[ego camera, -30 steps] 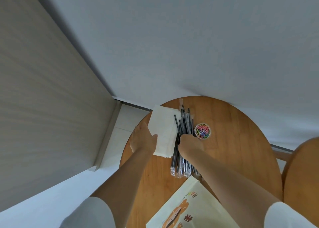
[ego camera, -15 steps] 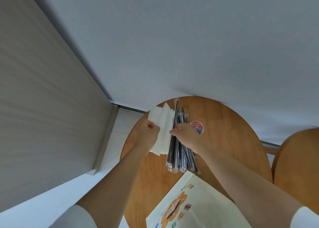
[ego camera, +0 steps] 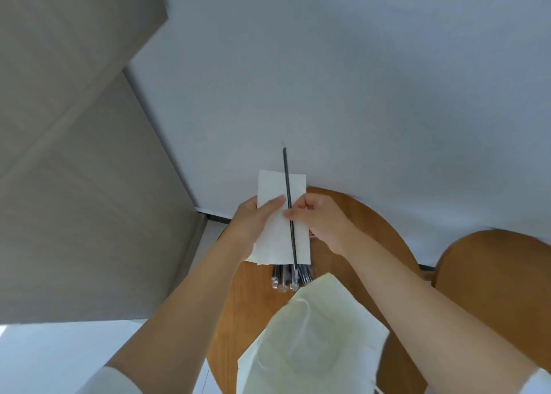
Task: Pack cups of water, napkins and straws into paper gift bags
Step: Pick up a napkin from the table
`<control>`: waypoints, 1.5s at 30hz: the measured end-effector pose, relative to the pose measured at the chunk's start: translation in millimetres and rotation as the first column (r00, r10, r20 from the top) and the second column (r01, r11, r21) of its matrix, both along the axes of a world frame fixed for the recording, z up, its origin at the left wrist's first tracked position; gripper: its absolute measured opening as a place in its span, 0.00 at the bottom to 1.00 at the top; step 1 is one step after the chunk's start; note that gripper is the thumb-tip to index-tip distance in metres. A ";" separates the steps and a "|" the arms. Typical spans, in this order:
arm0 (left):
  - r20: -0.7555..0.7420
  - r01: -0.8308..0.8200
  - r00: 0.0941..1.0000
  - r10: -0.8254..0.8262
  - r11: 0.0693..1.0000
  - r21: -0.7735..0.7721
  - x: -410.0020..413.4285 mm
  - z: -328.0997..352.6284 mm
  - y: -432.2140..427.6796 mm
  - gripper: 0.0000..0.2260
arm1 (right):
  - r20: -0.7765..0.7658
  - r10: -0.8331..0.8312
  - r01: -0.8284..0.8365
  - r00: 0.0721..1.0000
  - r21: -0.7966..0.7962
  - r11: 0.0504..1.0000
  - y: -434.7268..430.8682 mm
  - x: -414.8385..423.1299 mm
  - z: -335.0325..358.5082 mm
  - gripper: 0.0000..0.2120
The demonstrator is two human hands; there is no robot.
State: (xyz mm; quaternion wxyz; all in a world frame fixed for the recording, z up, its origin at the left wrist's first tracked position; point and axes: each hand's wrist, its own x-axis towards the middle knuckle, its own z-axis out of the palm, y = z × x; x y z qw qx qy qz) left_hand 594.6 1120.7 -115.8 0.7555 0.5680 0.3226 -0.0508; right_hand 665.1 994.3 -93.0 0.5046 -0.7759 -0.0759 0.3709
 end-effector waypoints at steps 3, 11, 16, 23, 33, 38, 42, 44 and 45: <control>0.095 -0.036 0.995 0.030 0.997 0.070 -16.4 35.1 -26.6 0.07 | 0.129 0.050 -0.048 0.990 -0.016 0.999 -21.8 -26.2 29.2 0.12; 0.263 -0.082 0.965 0.007 0.957 0.279 -56.8 103.8 -88.9 0.05 | 0.415 -0.034 0.010 0.909 0.061 0.998 -67.5 -65.6 81.4 0.43; 0.288 -0.103 0.958 0.010 0.946 0.309 -79.8 121.8 -108.7 0.04 | 0.276 0.021 -0.080 0.961 0.203 0.976 -90.9 -79.6 97.4 0.33; 0.297 0.033 0.944 -0.142 0.939 0.342 -120.4 132.7 -124.6 0.05 | 0.352 0.141 -0.232 0.925 0.230 0.945 -126.7 -97.9 119.4 0.03; 0.131 -0.104 0.991 -0.004 0.582 0.807 -174.7 87.7 -136.1 0.12 | 0.640 0.051 -0.145 0.766 0.096 0.985 -158.4 -131.6 118.1 0.15; -0.037 0.039 0.999 -0.010 0.295 0.955 -201.1 58.9 -146.9 0.02 | 0.574 0.212 -0.225 0.791 -0.048 0.973 -152.9 -140.2 83.4 0.16; -0.217 0.208 0.976 -0.008 0.323 0.923 -214.7 38.1 -146.7 0.11 | 0.423 0.363 -0.292 0.830 -0.226 0.929 -136.7 -149.6 48.4 0.17; -0.360 0.355 0.932 -0.038 0.296 0.887 -220.1 28.6 -144.1 0.17 | 0.359 0.416 -0.330 0.836 -0.277 0.902 -127.8 -153.7 37.1 0.15; -0.404 0.398 0.914 -0.041 0.284 0.872 -222.5 25.3 -143.1 0.19 | 0.340 0.442 -0.350 0.830 -0.300 0.887 -123.5 -155.7 33.3 0.13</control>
